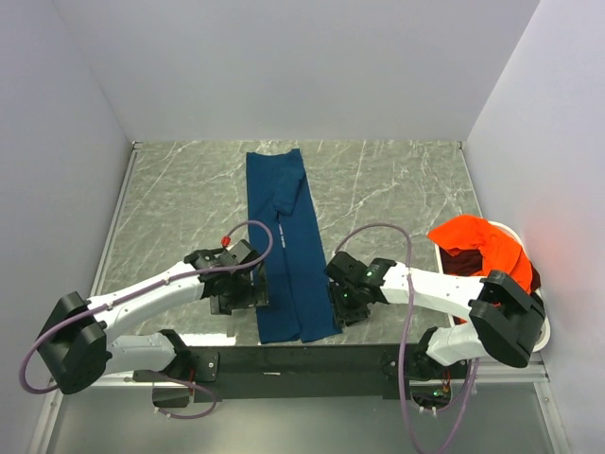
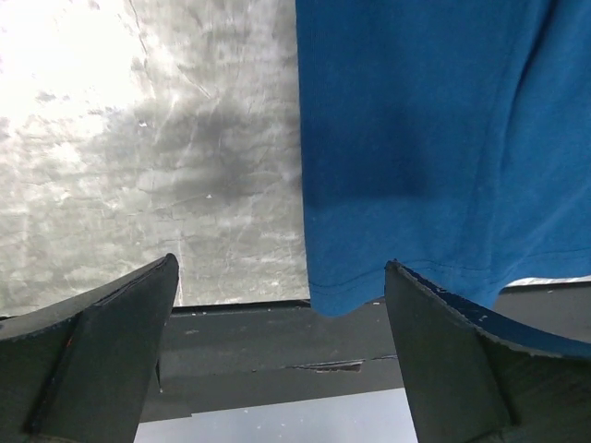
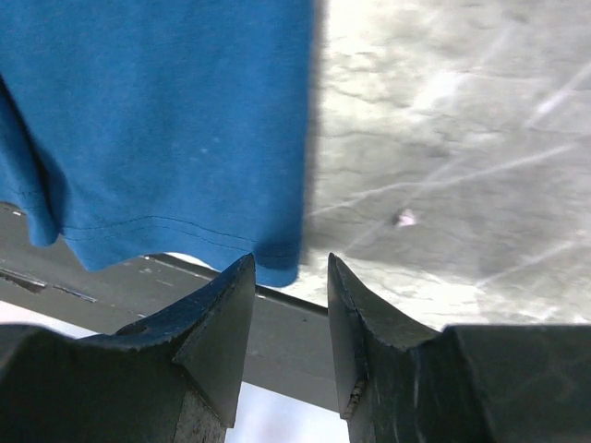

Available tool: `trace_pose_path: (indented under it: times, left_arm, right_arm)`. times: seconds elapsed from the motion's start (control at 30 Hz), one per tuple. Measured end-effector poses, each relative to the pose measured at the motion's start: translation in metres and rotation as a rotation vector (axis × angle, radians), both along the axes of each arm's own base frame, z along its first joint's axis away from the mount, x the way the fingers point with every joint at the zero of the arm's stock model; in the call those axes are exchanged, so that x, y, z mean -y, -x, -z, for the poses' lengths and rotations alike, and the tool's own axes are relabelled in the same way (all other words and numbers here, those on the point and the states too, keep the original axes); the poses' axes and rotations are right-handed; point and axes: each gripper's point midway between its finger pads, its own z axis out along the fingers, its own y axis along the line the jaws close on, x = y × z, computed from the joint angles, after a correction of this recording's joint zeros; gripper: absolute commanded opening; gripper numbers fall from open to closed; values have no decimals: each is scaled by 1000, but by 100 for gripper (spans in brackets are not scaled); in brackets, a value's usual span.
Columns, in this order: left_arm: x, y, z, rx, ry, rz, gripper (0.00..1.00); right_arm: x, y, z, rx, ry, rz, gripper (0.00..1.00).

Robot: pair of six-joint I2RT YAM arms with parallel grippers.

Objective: Fold and stack the t-shirts
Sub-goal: Fold the tshirt

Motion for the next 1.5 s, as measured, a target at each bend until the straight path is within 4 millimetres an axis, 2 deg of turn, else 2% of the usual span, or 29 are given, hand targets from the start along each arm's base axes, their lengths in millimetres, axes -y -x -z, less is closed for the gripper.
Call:
trace_pose_path:
  times: [0.27,0.4,0.57,0.6,0.7,0.8,0.87,0.97,1.13,1.3,1.5]
  left_arm:
    - [7,13,14,-61,14,26,99]
    - [9,22,22,-97,19,30,99]
    - [13,27,28,-118,18,47,99]
    - [14,28,29,-125,17,48,98]
    - [19,34,32,-140,14,59,93]
    - [21,39,35,-150,6,71,84]
    - [23,43,36,-157,1,75,71]
    - [24,47,38,-167,-8,77,58]
    - [25,56,45,-192,-39,97,54]
    - [29,58,46,-199,-57,105,53]
    - [30,60,48,-218,-91,117,41]
  right_arm:
    - [-13,9,4,-11,-18,-38,44]
    - [-12,11,9,-20,-7,-34,43]
    - [-13,12,12,-29,2,-29,33]
    - [-13,12,12,-31,3,-28,25]
    - [-13,12,13,-34,5,-27,10]
    - [-15,13,13,-34,0,-27,0]
    - [-15,13,12,-34,-2,-27,0]
    - [-16,13,12,-34,-8,-28,0]
    - [-18,13,13,-32,-14,-31,0]
    - [-20,13,12,-28,-20,-36,0]
    - [-21,13,12,-26,-22,-38,0]
